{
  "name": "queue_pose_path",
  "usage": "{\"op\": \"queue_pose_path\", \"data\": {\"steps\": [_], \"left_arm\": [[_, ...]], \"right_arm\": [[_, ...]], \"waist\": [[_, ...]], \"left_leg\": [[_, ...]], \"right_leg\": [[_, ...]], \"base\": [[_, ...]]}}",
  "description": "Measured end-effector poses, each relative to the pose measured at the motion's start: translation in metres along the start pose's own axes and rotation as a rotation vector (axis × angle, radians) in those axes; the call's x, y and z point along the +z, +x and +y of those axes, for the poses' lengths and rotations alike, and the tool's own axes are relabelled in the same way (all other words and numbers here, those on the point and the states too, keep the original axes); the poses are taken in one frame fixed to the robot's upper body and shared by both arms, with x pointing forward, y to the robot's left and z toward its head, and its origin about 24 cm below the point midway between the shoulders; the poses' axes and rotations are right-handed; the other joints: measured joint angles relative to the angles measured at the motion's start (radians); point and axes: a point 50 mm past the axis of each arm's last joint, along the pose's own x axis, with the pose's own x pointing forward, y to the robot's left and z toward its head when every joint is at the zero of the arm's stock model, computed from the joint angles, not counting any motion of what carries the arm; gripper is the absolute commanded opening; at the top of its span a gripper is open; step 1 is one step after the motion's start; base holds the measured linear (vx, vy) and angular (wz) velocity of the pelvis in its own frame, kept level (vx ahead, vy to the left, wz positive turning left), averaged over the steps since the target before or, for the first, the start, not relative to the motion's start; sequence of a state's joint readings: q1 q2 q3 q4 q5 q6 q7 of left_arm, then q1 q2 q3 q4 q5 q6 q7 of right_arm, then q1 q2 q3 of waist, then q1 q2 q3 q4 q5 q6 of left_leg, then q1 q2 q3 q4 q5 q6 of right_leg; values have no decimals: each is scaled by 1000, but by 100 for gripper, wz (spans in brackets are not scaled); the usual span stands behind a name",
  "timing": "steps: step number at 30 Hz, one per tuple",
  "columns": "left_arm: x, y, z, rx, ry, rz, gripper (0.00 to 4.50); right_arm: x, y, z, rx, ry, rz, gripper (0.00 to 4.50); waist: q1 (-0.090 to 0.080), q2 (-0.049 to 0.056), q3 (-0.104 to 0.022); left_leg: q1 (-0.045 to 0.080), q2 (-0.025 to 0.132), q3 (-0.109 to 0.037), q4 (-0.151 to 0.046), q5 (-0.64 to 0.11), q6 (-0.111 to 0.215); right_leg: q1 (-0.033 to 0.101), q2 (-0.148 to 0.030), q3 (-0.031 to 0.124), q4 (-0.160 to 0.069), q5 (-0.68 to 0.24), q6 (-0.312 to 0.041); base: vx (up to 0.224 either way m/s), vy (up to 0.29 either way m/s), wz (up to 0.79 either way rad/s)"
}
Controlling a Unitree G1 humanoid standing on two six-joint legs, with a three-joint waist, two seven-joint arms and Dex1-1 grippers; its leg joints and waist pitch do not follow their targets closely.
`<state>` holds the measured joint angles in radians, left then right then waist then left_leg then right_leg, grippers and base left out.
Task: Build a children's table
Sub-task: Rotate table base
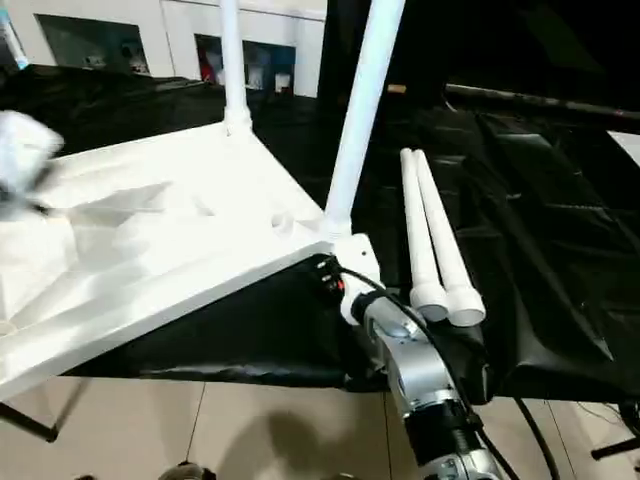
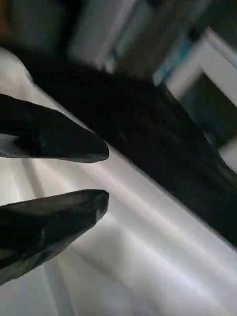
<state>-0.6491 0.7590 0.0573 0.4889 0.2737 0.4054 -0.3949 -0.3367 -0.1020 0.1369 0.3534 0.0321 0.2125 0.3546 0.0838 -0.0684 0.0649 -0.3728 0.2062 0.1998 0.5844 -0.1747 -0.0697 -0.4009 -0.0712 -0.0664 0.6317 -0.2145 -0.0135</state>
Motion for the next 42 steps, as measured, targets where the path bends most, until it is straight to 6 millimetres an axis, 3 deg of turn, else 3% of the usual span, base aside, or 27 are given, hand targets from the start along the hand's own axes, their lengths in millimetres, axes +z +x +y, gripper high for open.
{"op": "queue_pose_path", "data": {"steps": [3,6,11,14,22,29,35,42], "left_arm": [[-20,-5,5,16,37,105,39],[-34,-7,0,-29,79,179,36],[-59,-6,-22,-163,115,252,3],[-64,-5,-33,-239,140,248,0],[-63,-6,-52,-436,140,205,0],[-48,-19,-71,-707,104,109,0],[-37,-40,-96,-971,84,19,0],[-14,-54,-143,-1226,62,-122,0]], "right_arm": [[-1,0,0,-1,2,14,270],[-1,3,1,4,6,24,249],[-5,9,4,11,23,54,226],[-4,15,5,20,23,71,184],[0,40,14,51,16,117,127],[5,53,16,47,20,145,84],[6,57,16,55,19,153,23],[6,56,3,18,5,154,7]], "waist": [[4,0,0],[6,-2,-1],[4,-3,-1],[4,-4,-2],[3,-4,-2],[2,-7,-3],[-1,-9,-5],[3,-9,-5]], "left_leg": [[0,0,0,0,0,0],[1,0,0,1,1,-1],[1,0,0,0,1,-2],[1,0,-1,0,2,-3],[2,0,-1,1,3,-4],[6,0,0,1,3,-4],[6,0,0,1,3,-5],[6,0,0,2,3,-5]], "right_leg": [[0,0,0,0,0,0],[1,0,0,1,0,0],[1,0,0,1,2,0],[1,0,0,1,2,0],[1,0,0,2,3,-2],[2,0,1,5,5,-4],[1,0,1,7,5,-4],[1,0,1,8,5,-4]], "base": [[0,0,0],[0,0,0],[0,0,0],[0,0,0],[0,0,0],[0,0,0],[0,0,0],[0,0,0]]}}
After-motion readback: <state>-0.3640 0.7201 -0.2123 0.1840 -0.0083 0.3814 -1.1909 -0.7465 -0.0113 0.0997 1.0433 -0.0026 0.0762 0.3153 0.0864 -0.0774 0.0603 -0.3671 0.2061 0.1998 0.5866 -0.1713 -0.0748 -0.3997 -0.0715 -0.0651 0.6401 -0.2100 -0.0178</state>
